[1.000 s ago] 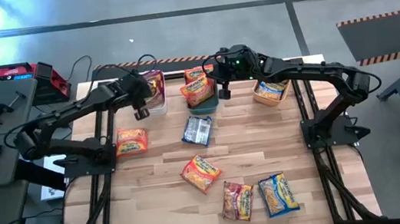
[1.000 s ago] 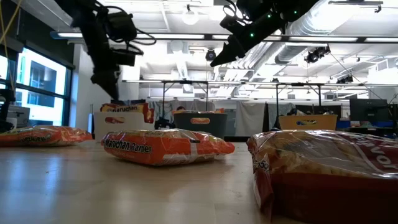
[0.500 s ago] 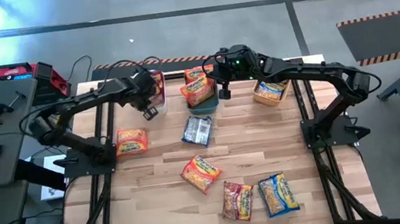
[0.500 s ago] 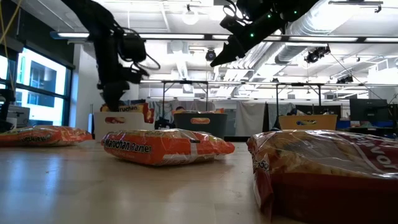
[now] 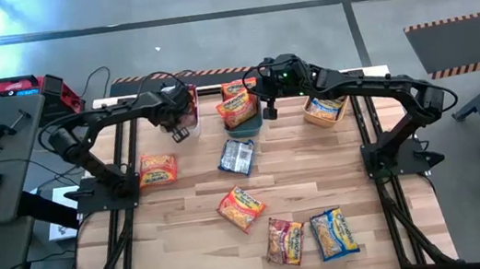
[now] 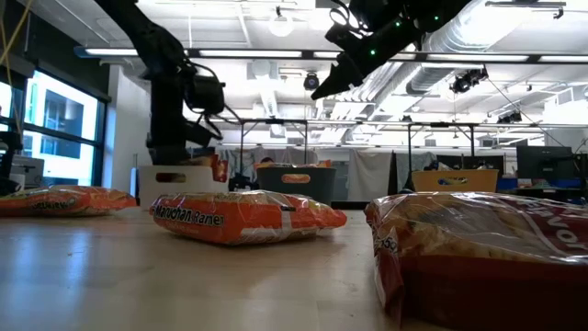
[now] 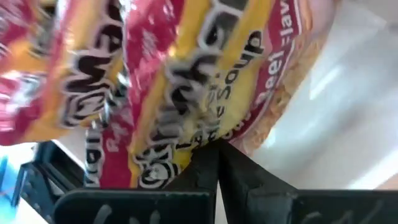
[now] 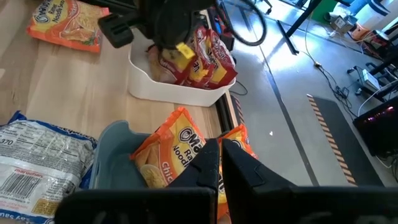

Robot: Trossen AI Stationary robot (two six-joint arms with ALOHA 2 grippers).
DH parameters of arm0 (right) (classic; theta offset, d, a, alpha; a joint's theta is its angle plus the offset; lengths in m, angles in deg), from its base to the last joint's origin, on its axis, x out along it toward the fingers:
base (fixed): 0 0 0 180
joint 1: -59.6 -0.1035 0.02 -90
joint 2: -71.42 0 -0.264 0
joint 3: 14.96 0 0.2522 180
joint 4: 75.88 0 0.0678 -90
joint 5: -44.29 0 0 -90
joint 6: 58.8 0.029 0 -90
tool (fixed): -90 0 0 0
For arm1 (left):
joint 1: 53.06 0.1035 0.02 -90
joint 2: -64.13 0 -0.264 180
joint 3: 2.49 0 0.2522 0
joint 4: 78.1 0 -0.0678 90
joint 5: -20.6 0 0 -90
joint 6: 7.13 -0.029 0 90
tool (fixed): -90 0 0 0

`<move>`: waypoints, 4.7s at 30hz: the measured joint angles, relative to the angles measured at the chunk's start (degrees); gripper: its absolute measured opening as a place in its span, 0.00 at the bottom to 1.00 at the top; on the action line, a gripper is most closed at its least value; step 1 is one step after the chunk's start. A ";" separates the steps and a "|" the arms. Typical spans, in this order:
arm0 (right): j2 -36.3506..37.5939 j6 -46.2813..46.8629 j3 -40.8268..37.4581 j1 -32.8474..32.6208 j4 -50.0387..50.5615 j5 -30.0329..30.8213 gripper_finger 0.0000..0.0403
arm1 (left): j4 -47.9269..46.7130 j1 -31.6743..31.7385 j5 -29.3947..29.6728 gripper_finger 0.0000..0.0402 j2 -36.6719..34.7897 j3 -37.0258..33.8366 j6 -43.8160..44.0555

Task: Sort Maruchan noodles
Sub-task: Put the red noodle pack into the white bin, then adjust the orange noodle packs into the blue bin

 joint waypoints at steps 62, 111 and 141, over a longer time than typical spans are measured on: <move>1.75 3.65 -14.14 11.83 -12.22 -8.76 0.00 | 17.08 -0.98 -31.04 0.37 10.72 22.65 2.58; 1.75 2.01 -14.12 16.55 -10.95 -13.36 0.00 | 11.51 -8.10 -15.08 0.00 23.57 39.74 -23.30; -11.51 9.37 -3.28 16.08 -7.92 -23.14 0.39 | 32.50 -11.39 -11.62 0.00 14.74 23.39 -26.20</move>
